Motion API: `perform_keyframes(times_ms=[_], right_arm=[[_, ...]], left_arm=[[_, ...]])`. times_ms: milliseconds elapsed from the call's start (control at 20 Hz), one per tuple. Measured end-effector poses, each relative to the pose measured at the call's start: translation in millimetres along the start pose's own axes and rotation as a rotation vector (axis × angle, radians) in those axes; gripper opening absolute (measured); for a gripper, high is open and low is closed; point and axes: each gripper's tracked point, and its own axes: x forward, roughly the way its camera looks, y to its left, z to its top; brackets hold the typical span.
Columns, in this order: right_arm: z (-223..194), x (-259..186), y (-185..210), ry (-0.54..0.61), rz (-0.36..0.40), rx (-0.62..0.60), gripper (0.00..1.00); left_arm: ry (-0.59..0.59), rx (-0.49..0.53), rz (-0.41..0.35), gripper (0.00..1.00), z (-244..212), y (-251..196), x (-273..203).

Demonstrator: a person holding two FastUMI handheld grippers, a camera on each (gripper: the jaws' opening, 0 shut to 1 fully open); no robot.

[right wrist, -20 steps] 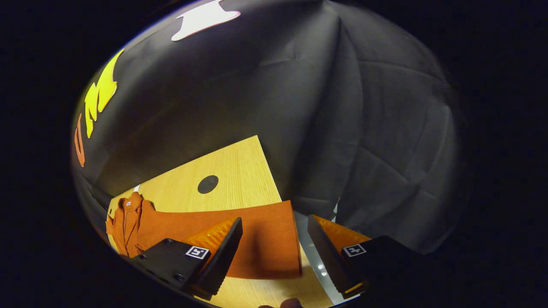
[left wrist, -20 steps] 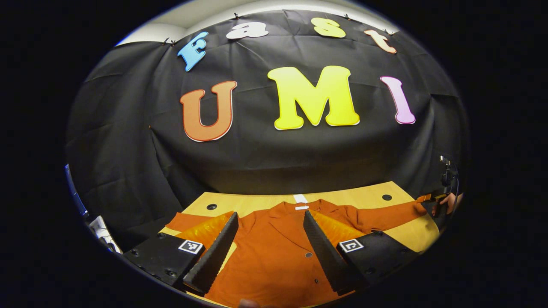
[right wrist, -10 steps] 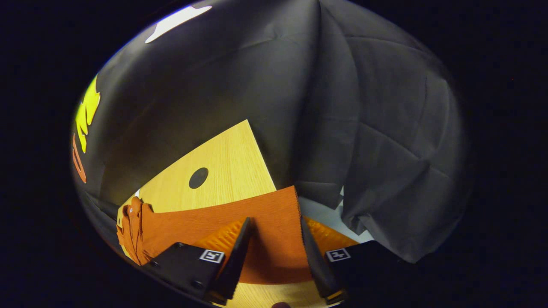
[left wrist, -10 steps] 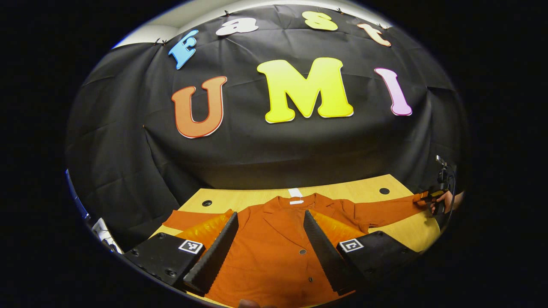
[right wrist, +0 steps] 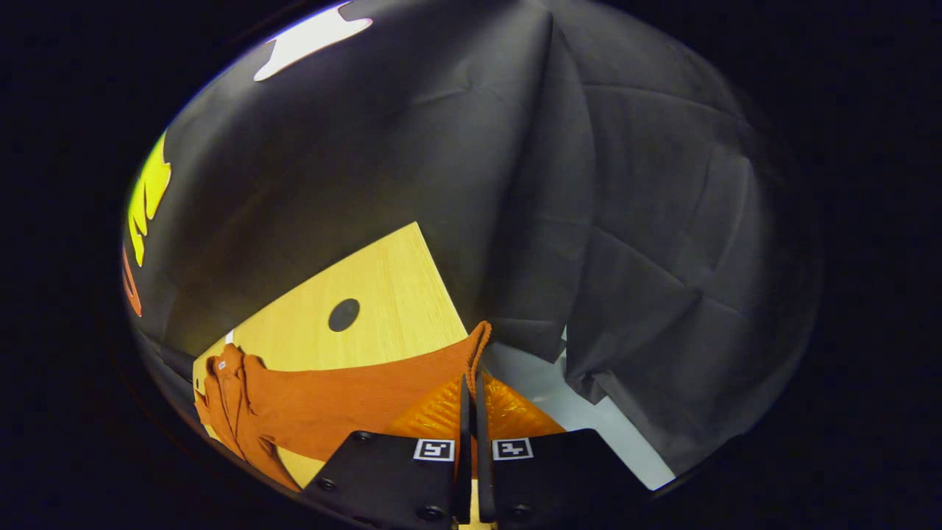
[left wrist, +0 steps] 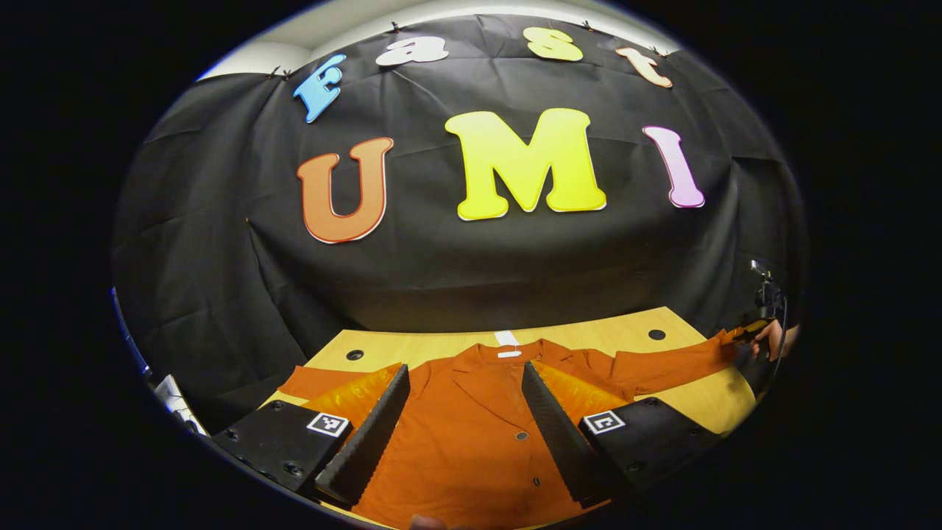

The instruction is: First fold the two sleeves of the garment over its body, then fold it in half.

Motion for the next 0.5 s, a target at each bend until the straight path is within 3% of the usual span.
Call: perform_keyframes(times_ms=[200, 500], right_arm=[[34.8, -56.6, 60.4, -0.087, 0.031, -0.062, 0.04], [40.5, -137.1, 218.1, -0.164, 0.114, -0.141, 0.04]], left_arm=[[-0.03, -0.044, 0.003, 0.99, -2.3, 26.9, -1.8], [-0.042, -0.112, 0.0, 0.99, -18.0, 85.1, -1.7]])
